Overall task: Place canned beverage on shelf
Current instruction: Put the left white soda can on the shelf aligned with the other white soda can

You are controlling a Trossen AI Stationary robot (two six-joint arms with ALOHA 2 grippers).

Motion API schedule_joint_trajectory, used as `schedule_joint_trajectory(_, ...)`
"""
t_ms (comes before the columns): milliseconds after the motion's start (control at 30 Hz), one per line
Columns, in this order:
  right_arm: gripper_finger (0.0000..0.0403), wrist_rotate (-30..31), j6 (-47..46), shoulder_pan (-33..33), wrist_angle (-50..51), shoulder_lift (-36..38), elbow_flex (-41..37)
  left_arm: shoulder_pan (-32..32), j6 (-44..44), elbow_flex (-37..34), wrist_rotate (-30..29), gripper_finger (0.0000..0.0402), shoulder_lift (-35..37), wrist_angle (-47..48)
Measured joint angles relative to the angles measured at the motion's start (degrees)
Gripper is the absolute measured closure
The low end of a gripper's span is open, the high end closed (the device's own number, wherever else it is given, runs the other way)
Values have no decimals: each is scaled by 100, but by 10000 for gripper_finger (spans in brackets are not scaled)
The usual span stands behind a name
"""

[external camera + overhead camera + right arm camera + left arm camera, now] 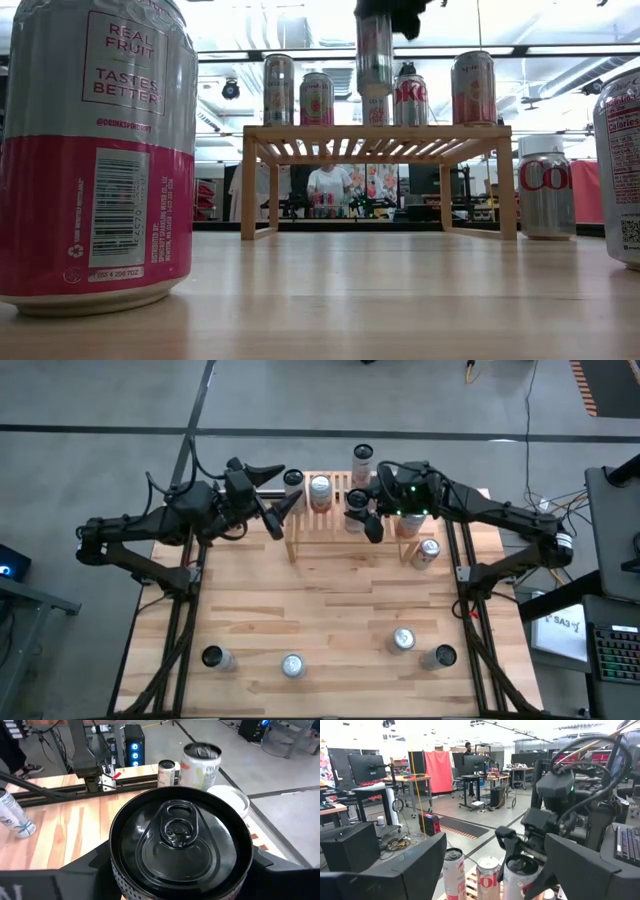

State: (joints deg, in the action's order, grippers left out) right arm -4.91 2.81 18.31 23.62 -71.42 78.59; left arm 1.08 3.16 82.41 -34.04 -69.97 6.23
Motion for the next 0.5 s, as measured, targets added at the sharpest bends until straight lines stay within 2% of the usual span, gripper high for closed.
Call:
schedule_joint_trajectory(200, 164, 51, -238, 0, -913, 211, -947, 0, 0, -4, -7, 79, -7, 90)
schedule_joint_trajectory(333, 164, 118, -352, 0, -1111, 234, -1151, 0, -2, -4, -59, 79, -4, 125)
schedule_joint_trajectory(500, 164, 209, -293, -4, -1107, 243, -1225, -2, 0, 0, -425, 79, -4, 119)
